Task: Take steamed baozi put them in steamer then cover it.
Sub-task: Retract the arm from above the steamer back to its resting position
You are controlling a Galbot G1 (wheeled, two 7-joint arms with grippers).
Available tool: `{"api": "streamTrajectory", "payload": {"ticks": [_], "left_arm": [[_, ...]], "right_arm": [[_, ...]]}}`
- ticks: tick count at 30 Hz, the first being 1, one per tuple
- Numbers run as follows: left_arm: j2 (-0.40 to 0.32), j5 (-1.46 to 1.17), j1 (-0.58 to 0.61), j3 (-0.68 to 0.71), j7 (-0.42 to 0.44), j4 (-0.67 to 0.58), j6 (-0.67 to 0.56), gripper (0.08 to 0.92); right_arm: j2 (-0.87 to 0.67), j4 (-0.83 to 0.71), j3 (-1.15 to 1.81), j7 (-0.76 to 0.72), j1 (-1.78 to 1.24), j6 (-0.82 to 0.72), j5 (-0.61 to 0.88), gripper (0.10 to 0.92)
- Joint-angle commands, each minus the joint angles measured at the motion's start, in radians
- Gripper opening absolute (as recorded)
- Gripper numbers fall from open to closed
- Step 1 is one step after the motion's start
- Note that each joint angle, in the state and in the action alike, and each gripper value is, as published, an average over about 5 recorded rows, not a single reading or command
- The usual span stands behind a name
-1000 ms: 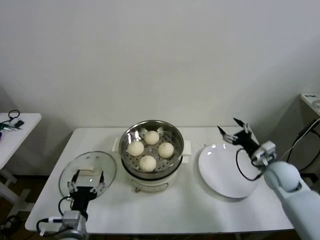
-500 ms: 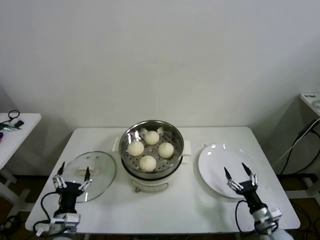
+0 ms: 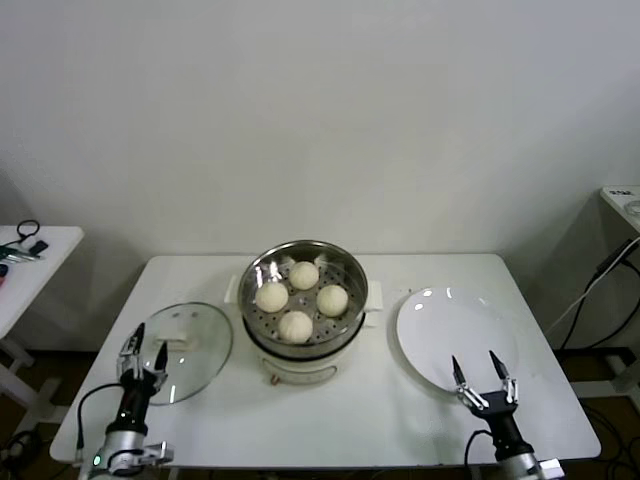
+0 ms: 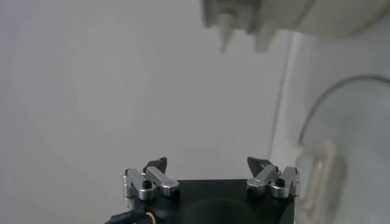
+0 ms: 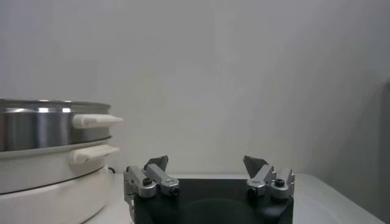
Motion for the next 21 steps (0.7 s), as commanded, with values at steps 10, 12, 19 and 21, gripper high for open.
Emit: {"api": "streamTrajectory", "payload": {"ticks": [10,12,19,21], "left_arm": [[0.046,0.257,-0.174,0.020,-0.047,0.288,-0.012,0.823],[0.048,0.258,-0.195,0.025,-0.043,0.306,-0.010,0.823],[0.054,0.250,-0.256,0.044,-0.023,0.357,-0.002,0.823],[0.055,0.247,-0.268,0.050,-0.017,0.367,-0.001,0.823]], "right_arm": [[0.039,0.016,0.031,-0.004,-0.050,0.046,-0.007,0.823],[0.040,0.021,0.034,-0.004,-0.055,0.046,-0.008,0.823],[0.041,0.040,0.048,-0.003,-0.070,0.049,-0.009,0.823],[0.043,0.044,0.051,-0.002,-0.073,0.050,-0.010,0.823]]}}
